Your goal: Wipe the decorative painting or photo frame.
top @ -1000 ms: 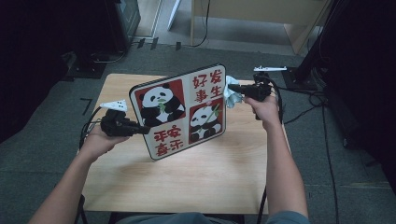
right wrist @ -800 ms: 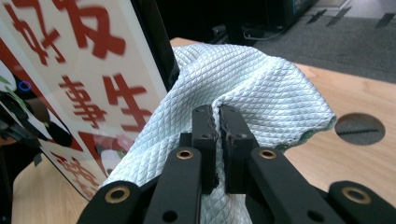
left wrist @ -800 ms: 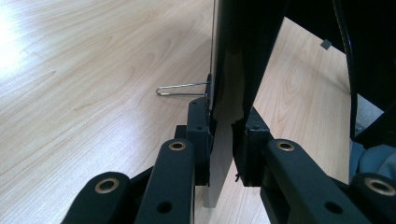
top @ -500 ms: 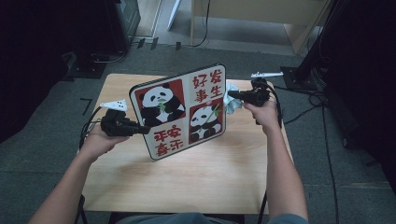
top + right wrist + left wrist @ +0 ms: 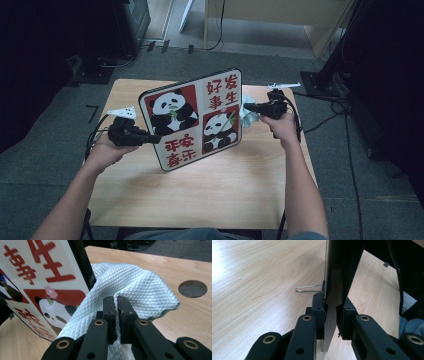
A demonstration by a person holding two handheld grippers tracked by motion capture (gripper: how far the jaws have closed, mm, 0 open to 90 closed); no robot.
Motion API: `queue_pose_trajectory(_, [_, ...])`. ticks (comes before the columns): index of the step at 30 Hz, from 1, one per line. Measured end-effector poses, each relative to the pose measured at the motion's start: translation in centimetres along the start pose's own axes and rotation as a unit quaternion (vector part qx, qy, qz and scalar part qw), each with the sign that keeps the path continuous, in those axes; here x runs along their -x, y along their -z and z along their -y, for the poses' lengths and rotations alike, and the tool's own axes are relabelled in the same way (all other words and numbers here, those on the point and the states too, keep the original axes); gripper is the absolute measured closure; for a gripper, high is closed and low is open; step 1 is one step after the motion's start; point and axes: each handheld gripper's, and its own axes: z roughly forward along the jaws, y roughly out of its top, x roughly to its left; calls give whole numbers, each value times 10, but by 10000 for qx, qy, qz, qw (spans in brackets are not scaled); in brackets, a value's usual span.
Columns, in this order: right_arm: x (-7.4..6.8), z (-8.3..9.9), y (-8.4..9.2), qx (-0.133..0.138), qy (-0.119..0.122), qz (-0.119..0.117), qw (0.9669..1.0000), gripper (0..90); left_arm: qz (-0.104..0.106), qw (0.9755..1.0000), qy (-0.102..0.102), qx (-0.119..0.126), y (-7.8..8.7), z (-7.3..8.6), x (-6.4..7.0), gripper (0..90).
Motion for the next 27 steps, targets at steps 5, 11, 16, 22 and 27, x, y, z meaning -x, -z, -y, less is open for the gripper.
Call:
queue_pose_trajectory(5, [1, 3, -1, -39, -31, 23, 10000, 861, 6, 10000, 10, 5, 0, 0, 0, 793])
queue_pose_trajectory(11, [4, 12, -4, -26, -84, -3, 10000, 861, 5, 10000, 9, 5, 0, 0, 0, 793])
queue_pose_trajectory(16, [7, 19, -5, -21, -129, -25, 9999, 861, 4, 10000, 12, 8, 0, 0, 0, 793])
queue_pose_trajectory(22, [8, 24, -7, -45, -181, 1, 9998, 861, 6, 10000, 15, 15, 0, 0, 0, 793])
queue_pose_trajectory(27, [10, 29, -9, -102, -260, -6, 9996, 861, 2, 10000, 7, 11, 0, 0, 0, 793])
